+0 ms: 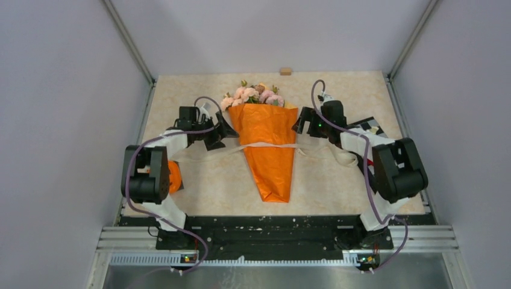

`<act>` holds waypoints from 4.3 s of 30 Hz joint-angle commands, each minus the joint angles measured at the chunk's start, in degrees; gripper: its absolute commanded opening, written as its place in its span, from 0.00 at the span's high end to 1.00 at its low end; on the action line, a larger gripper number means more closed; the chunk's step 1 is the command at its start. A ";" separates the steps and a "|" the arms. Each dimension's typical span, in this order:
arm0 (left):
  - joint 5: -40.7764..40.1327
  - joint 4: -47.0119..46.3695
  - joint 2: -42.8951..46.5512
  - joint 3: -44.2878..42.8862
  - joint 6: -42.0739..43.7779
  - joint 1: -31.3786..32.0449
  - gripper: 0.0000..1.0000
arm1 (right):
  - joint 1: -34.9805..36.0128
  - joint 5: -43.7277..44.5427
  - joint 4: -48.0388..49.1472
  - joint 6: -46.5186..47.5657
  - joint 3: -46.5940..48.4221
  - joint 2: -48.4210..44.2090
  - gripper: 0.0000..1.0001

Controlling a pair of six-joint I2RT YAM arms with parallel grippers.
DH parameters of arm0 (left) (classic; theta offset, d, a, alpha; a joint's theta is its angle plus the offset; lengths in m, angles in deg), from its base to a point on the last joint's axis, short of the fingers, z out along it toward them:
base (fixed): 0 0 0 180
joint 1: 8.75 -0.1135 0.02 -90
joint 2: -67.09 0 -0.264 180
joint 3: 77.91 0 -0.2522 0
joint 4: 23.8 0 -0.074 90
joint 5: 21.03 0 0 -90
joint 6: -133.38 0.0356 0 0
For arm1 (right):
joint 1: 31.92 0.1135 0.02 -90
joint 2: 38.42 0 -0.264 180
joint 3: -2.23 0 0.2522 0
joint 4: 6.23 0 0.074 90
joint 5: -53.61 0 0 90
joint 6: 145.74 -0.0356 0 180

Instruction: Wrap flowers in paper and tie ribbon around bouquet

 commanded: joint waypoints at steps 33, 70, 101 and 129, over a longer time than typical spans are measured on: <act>9.09 -8.82 -29.56 -21.21 0.92 4.13 0.34 | 8.92 -9.05 13.08 -4.26 16.01 29.15 0.14; -31.55 -3.54 -9.36 -35.20 20.86 15.12 1.00 | 17.44 7.81 34.78 29.28 20.20 13.35 1.00; -25.17 3.99 21.04 -8.51 5.15 21.27 1.00 | 27.01 11.40 1.83 0.59 10.02 -6.33 1.00; -24.39 -9.10 -6.61 -0.21 2.75 13.82 0.84 | 22.62 22.46 20.34 -3.43 -1.57 13.76 0.71</act>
